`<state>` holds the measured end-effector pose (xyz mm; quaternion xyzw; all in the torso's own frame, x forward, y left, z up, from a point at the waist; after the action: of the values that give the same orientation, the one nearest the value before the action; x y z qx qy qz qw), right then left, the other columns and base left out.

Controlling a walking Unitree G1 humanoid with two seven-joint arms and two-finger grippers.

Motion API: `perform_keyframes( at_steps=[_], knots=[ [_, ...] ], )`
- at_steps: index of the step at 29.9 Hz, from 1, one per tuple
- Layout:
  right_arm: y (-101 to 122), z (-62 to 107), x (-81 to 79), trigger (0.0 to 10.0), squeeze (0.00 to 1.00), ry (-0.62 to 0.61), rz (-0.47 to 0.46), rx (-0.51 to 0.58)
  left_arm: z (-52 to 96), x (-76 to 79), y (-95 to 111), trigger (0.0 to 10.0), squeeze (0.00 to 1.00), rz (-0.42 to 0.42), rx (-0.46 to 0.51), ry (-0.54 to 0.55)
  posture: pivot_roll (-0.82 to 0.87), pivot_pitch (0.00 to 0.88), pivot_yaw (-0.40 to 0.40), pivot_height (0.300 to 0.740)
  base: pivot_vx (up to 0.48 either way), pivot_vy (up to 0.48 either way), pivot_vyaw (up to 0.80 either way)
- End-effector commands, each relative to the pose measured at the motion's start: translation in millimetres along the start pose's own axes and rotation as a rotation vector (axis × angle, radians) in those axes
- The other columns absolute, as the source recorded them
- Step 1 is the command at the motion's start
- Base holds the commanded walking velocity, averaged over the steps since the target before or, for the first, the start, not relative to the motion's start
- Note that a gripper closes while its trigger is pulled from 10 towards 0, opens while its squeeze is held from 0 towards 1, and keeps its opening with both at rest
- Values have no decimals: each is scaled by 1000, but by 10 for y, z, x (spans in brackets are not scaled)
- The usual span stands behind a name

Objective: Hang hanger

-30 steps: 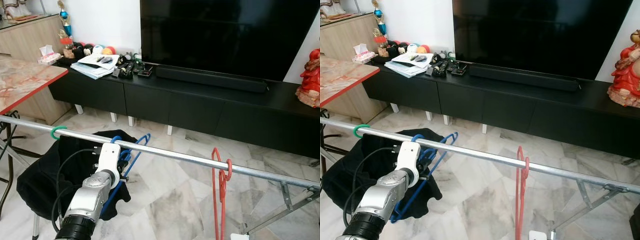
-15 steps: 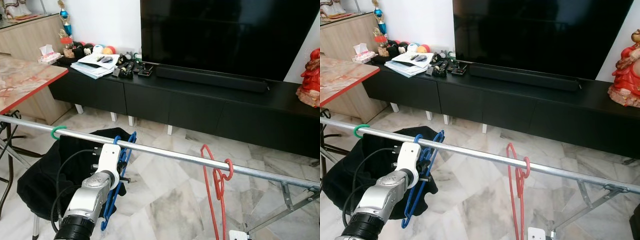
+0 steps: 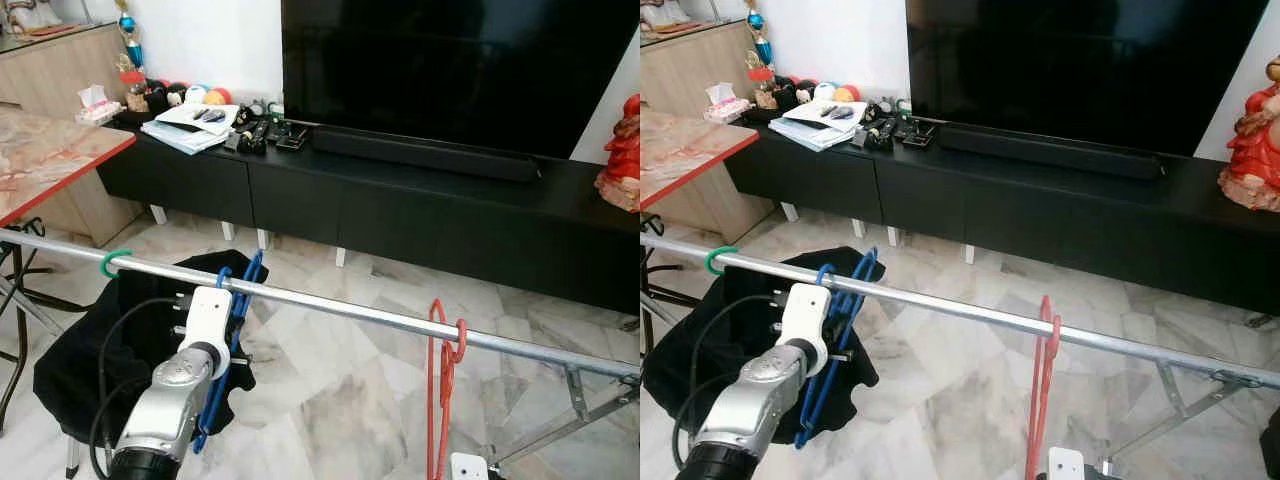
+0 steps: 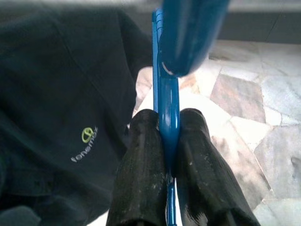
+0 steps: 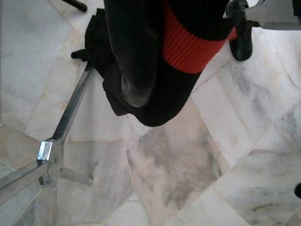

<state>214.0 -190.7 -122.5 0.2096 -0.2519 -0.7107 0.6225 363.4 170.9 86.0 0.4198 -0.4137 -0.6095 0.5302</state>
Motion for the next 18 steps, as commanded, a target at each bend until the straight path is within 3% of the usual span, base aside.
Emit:
perform_keyframes(
  at_steps=[1,6,10,13,16,17,18],
  knots=[
    [-47,11,60,10000,0,-8,0,-13,49,-8,37,0,0,-14,24,-16,114,0,-5,740,0,0,0],
    [-31,16,201,10000,0,-24,-5,-12,194,3,15,0,0,-69,44,-60,114,0,-4,740,0,0,0],
    [53,-13,30,10000,0,-10,-2,2,367,25,-83,0,0,-138,41,-115,118,0,-3,740,0,0,0],
    [65,-17,-22,10000,0,-5,-1,4,428,20,-159,0,0,-178,27,-133,120,0,-4,740,0,0,0],
    [68,-19,-56,10000,0,-1,3,5,546,77,-357,0,0,-213,-12,-203,116,0,-1,740,0,0,0],
    [66,-18,-56,10000,0,-1,4,4,576,59,-463,1725,0,-231,-39,-204,116,0,-2,740,0,0,0],
    [62,-18,-53,10000,0,-1,4,4,592,22,-569,4588,0,-248,-70,-192,116,0,-2,740,0,0,0]
  ],
)
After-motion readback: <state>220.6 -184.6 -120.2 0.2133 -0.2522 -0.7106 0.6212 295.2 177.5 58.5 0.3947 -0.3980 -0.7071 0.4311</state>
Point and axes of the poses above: a point about 5 cm out from each wrist's last joint towards the gripper, its own z axis pointing back from the gripper into the wrist, its own y axis along the axis of the wrist's last joint, x = y × z, the point moved 5 cm from there along -z, pointing out of the wrist towards the gripper
